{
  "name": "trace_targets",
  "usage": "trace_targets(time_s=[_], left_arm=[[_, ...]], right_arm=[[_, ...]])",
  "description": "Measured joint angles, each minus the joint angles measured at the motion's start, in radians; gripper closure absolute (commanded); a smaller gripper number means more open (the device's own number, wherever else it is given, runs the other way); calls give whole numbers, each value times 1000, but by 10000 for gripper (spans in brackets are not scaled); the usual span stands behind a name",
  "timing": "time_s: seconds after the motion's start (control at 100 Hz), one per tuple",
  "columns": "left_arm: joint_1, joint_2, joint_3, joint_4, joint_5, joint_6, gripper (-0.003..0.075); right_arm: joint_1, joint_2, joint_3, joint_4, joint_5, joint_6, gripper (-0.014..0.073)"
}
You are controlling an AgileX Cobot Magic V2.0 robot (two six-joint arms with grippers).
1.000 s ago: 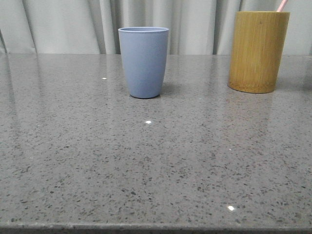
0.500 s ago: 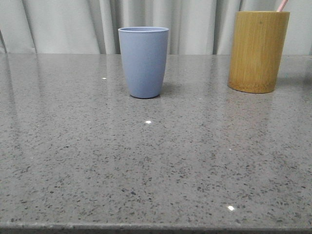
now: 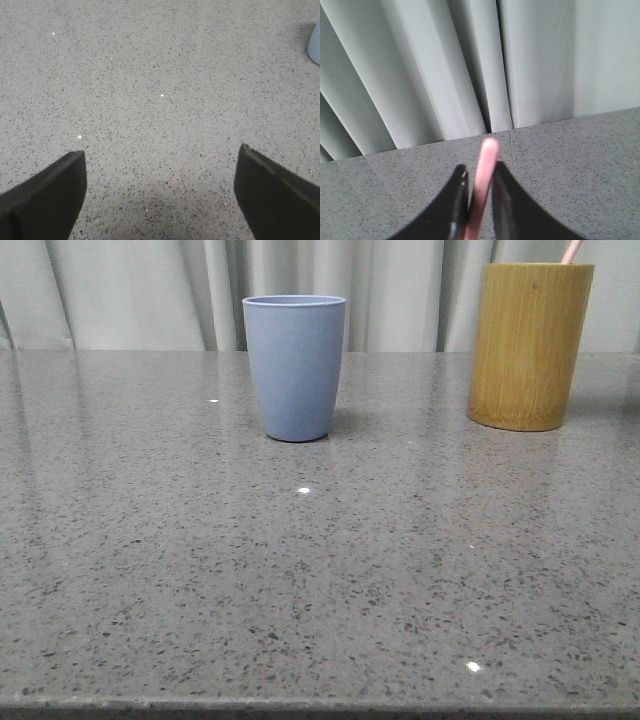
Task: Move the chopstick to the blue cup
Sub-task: 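Close the right gripper on the pink chopstick and lift it out, then carry the pink chopstick over the blue cup and lower it in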
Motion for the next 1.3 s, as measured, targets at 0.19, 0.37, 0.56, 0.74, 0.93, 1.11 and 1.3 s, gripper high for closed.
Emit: trace_targets(time_s=[0.19,0.37,0.56,0.74,0.93,1.11,1.3], left_arm=[[0,0,0,0,0,0,134],[0,0,0,0,0,0,134],[0,0,0,0,0,0,134],[0,0,0,0,0,0,134],[0,0,0,0,0,0,134],[0,0,0,0,0,0,134],[0,0,0,0,0,0,134]], right_arm=[[2,0,-7,3,-6,7,657],[2,0,-7,3,-6,7,657],[2,-25,-38,3,31,7,657],[2,-68,-167,-27,139,7,657],[20,-95,-343,-49,307,6,661],[125,-100,-404,-42,331,6,661],[261,-73,-404,-34,251,6,661]])
